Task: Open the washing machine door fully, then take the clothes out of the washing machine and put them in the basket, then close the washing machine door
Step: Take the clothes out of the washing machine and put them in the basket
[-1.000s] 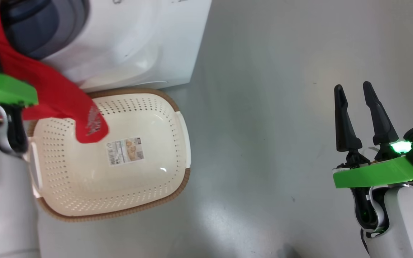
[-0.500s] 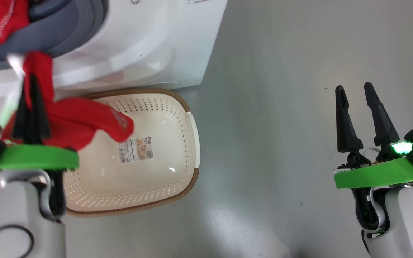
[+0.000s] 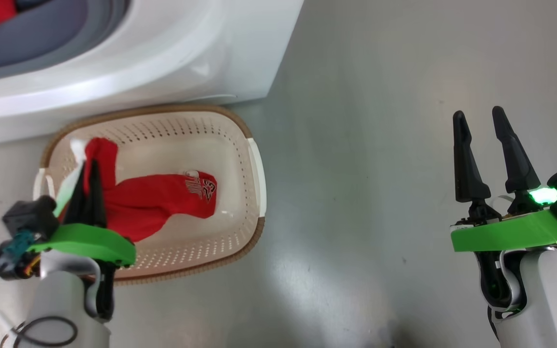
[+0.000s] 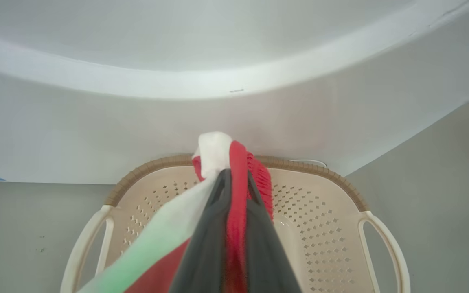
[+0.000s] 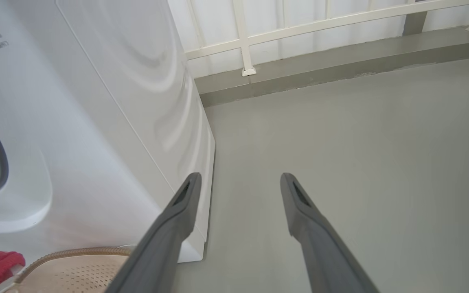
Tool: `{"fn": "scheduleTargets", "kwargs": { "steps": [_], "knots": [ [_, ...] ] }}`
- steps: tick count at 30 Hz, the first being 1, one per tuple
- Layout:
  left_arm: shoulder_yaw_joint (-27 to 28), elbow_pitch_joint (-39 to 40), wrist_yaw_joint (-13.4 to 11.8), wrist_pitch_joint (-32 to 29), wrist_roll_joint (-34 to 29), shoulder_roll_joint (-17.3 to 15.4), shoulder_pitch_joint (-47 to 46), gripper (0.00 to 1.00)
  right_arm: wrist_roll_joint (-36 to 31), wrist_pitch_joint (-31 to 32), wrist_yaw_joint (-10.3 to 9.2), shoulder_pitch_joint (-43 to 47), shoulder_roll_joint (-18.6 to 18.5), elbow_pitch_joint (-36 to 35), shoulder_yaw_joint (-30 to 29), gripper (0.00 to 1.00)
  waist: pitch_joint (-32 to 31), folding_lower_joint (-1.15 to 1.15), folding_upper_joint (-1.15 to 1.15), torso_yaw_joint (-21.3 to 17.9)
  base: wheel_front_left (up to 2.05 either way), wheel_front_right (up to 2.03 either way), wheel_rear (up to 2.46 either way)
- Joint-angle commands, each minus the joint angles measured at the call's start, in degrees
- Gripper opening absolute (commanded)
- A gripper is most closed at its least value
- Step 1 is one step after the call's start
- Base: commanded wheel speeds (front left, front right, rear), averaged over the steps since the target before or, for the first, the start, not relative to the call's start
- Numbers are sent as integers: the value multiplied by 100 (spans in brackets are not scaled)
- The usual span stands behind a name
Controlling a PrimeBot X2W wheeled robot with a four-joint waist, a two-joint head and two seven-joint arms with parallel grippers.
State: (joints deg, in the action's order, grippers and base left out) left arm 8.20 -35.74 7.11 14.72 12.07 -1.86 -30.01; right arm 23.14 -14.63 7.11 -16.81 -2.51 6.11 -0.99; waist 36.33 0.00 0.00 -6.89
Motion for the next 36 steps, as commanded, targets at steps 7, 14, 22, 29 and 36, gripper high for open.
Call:
{"fn": "scheduleTargets", "kwargs": {
  "steps": [7,14,22,29,36],
  "knots": [
    [-187,-793,37,28,-87,-284,-329,0,-19,-37,37,-62,-37,-179,120,100,374,0,0,-115,0,0,0],
    [-287,-1566,37,28,-157,-380,-854,0,-7,-37,37,-163,-37,-254,121,100,685,0,0,-166,0,0,0],
    [-267,-1891,37,28,-125,-419,-1112,46,1,-37,37,-219,-37,-248,111,100,771,0,0,-201,0,0,0],
    [-267,-1901,37,28,23,-364,-1004,100,-24,-37,37,-158,-37,-182,94,100,582,0,0,-162,0,0,0],
    [-205,-1578,37,28,273,-329,-704,100,-43,-37,37,-47,-37,-86,125,100,184,0,0,-130,0,0,0]
  ]
}}
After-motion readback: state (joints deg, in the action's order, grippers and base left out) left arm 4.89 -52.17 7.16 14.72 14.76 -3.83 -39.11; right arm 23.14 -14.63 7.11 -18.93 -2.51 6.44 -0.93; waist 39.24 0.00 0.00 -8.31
